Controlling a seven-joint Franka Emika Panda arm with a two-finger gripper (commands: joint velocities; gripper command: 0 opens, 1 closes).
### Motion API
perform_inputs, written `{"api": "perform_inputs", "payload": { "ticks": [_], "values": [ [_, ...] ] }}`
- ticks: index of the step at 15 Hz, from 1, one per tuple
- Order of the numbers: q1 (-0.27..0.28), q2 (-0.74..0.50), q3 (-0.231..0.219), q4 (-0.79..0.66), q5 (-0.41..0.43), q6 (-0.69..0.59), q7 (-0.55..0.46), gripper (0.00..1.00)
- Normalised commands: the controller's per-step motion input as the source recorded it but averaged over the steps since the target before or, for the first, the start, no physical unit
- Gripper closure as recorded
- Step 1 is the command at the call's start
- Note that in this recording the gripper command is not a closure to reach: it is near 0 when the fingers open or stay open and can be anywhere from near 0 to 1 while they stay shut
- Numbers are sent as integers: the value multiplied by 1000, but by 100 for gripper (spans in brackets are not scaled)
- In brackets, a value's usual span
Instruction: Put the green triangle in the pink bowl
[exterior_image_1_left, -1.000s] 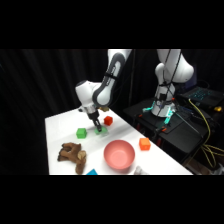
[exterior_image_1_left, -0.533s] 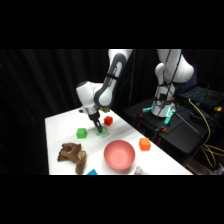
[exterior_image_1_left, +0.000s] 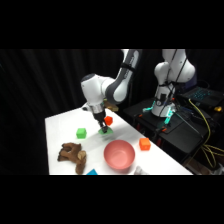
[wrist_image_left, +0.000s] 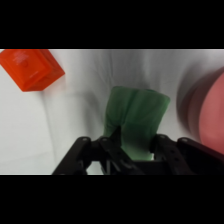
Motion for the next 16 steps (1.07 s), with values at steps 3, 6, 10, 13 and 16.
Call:
{"api": "perform_inputs", "payload": {
  "ticks": [3,6,10,13,16],
  "values": [
    [196,-577,-103,-320,-293,-171,361,100],
    [178,-463,-51,-114,-360,-327,343,100],
    [99,-113,42,223,-270,-397,170,100],
    [41,244,60,466,-148,-333,-13,100],
    [62,361,58,526,-100,-270,-69,100]
  ]
}}
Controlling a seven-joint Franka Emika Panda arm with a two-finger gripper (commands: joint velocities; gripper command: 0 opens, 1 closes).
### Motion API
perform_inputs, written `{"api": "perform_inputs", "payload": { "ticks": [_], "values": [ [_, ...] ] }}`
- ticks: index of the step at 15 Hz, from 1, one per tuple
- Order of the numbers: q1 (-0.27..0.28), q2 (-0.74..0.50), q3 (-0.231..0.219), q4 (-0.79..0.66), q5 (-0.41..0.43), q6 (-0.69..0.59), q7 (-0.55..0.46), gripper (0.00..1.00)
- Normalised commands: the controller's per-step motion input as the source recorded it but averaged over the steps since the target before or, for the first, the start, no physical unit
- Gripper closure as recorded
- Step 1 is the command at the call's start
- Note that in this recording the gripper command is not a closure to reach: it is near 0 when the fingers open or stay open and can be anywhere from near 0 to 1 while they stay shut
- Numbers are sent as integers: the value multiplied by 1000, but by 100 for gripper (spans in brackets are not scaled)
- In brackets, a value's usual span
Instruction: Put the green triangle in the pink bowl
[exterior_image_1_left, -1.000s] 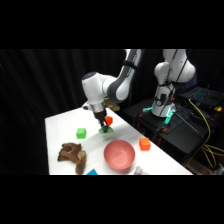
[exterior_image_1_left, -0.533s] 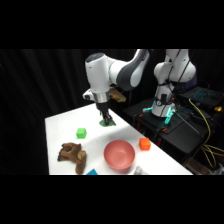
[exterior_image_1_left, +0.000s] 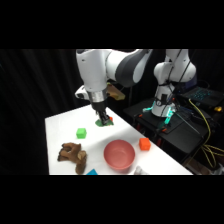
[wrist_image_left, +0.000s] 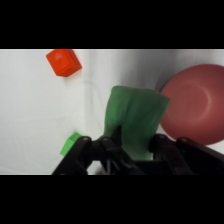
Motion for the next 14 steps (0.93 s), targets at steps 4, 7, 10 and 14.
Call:
{"api": "perform_inputs", "payload": {
  "ticks": [4,7,10,14],
  "values": [
    [111,254,56,403,-87,-217,-49,100],
    [104,191,50,357,-54,-196,-65,100],
    [88,180,30,344,-50,-208,-52,100],
    [33,121,-2,235,-36,-149,-40,100]
  ]
}}
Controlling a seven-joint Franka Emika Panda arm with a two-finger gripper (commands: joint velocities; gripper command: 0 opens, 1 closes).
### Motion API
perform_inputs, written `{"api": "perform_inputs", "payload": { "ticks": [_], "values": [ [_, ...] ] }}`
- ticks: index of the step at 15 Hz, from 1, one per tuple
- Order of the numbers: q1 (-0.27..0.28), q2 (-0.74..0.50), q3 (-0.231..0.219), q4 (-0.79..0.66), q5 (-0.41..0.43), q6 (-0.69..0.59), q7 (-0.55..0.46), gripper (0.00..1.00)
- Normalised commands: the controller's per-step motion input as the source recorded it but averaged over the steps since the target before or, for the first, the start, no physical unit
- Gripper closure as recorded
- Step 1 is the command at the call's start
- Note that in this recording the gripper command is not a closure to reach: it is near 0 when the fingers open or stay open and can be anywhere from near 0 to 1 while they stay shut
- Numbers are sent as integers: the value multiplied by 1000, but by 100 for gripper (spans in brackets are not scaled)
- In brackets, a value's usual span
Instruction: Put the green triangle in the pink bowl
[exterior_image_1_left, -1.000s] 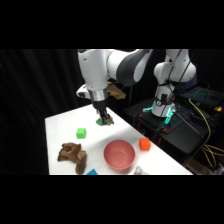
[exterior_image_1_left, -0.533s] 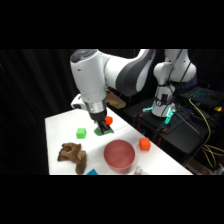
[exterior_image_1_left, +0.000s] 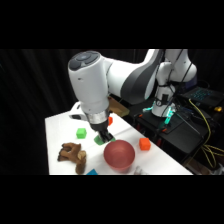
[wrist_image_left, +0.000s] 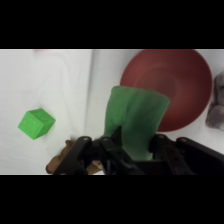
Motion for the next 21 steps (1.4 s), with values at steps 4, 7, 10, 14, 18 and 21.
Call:
{"api": "perform_inputs", "payload": {
  "ticks": [4,7,10,14,18,21],
  "values": [
    [34,131,-5,215,-12,-104,-1,100],
    [98,168,-25,225,-90,-91,88,100],
    [115,129,-39,162,-126,-59,116,100],
    [121,20,-39,39,-135,-26,151,98],
    [84,-48,-39,-32,-126,-6,126,98],
    [57,-69,-41,-57,-125,4,93,98]
  ]
}}
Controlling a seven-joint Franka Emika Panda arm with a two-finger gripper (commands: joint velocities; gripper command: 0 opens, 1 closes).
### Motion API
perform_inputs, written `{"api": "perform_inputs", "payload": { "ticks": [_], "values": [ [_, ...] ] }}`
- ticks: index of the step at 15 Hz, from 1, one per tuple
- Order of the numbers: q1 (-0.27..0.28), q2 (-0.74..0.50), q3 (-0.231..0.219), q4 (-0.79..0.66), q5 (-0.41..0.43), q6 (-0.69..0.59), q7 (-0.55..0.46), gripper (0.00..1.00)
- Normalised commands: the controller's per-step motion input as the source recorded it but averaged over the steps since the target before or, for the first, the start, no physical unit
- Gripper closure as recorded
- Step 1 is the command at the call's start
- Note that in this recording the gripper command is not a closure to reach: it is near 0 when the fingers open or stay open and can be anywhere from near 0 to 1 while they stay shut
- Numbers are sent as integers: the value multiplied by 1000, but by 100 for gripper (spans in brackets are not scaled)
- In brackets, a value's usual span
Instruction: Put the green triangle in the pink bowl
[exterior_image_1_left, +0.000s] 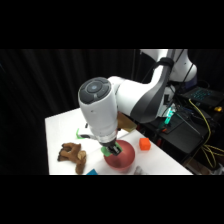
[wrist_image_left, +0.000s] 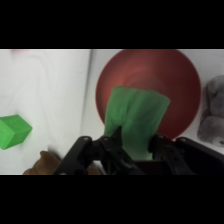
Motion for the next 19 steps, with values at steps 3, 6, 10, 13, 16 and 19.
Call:
{"api": "perform_inputs", "payload": {
  "ticks": [3,6,10,13,16,19],
  "values": [
    [33,-84,-44,-69,-118,25,66,0],
    [8,-82,-38,-60,-104,37,45,0],
    [3,-72,-25,-43,-100,36,44,0],
    [-2,-61,-20,-18,-101,22,38,0],
    [-11,-47,-22,18,-105,2,25,0],
    [7,-69,-5,-12,-103,31,55,0]
  ]
}}
